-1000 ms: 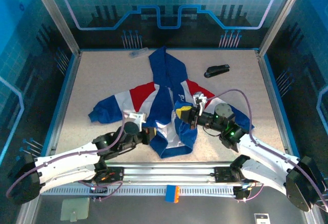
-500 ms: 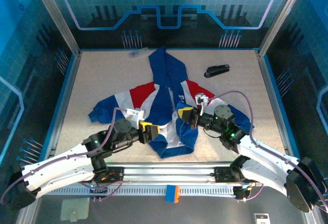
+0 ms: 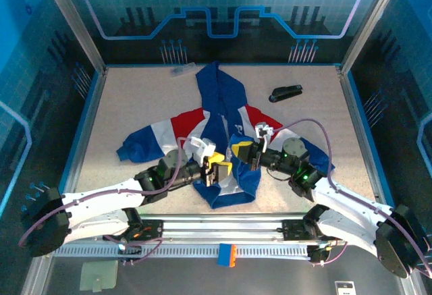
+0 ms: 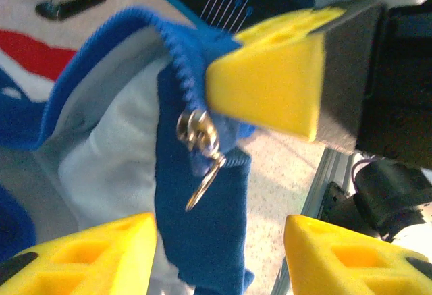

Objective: Zip up the jacket

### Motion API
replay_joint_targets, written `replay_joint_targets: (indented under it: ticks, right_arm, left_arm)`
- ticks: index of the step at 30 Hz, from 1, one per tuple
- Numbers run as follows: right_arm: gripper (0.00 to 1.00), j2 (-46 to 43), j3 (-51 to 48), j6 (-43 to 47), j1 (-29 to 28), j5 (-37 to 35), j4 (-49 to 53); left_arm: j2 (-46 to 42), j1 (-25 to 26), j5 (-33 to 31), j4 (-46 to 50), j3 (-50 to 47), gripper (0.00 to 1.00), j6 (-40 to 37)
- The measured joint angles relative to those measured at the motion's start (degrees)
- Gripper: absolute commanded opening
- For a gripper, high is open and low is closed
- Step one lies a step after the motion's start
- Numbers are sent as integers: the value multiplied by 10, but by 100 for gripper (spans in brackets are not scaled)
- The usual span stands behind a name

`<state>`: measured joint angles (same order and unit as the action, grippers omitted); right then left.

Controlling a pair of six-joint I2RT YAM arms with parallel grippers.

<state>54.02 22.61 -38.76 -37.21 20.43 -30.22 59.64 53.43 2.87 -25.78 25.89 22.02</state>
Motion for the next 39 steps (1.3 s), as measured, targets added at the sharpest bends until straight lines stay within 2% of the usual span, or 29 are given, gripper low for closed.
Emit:
replay_joint_targets:
  ticks: [6,11,22,25,32,39]
  right_arm:
    - [0,0,0,0,0,17,-15]
    - [0,0,0,2,0,26,-24]
    - [0,10,4,2,-2,30,-40]
    - [0,12,6,2,-4,32,-42]
    - [0,13,8,11,-8,32,-46]
    - [0,13,8,32,-8,32,-46]
  left_arm:
    - [3,0,0,-47,0,54,-19]
    - [9,-4,3,-63,-3,48,-27]
    - [8,-12,21,-71,-18,10,-29]
    - [3,-13,22,-71,-20,2,-32]
    - [-17,-15,21,-64,-21,0,-36]
    - [-47,-16,21,-16,-21,0,-36]
